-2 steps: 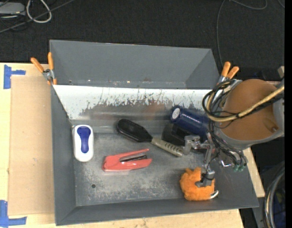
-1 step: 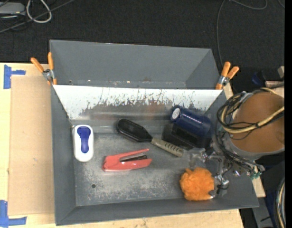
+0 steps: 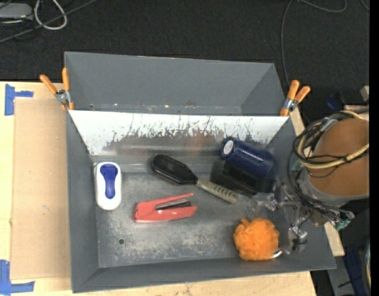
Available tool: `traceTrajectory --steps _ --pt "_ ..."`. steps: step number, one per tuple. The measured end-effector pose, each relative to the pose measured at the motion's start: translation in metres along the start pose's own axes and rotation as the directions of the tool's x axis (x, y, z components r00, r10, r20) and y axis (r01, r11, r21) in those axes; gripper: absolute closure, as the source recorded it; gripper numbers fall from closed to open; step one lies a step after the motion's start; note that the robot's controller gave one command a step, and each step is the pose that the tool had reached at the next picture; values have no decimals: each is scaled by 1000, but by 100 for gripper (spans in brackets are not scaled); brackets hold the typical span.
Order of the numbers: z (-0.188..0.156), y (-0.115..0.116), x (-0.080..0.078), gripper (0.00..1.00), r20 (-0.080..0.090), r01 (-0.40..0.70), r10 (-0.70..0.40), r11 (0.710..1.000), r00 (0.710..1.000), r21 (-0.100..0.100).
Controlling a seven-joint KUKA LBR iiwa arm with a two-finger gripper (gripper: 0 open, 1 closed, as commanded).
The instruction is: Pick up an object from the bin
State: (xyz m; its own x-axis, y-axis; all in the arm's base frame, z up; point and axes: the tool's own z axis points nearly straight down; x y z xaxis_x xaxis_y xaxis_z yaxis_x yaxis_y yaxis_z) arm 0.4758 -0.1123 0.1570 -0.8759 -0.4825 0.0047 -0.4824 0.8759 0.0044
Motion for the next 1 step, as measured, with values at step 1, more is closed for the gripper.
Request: traceTrajectory --steps 1 --pt "63 16 -10 0 4 322 -322 947 947 6"
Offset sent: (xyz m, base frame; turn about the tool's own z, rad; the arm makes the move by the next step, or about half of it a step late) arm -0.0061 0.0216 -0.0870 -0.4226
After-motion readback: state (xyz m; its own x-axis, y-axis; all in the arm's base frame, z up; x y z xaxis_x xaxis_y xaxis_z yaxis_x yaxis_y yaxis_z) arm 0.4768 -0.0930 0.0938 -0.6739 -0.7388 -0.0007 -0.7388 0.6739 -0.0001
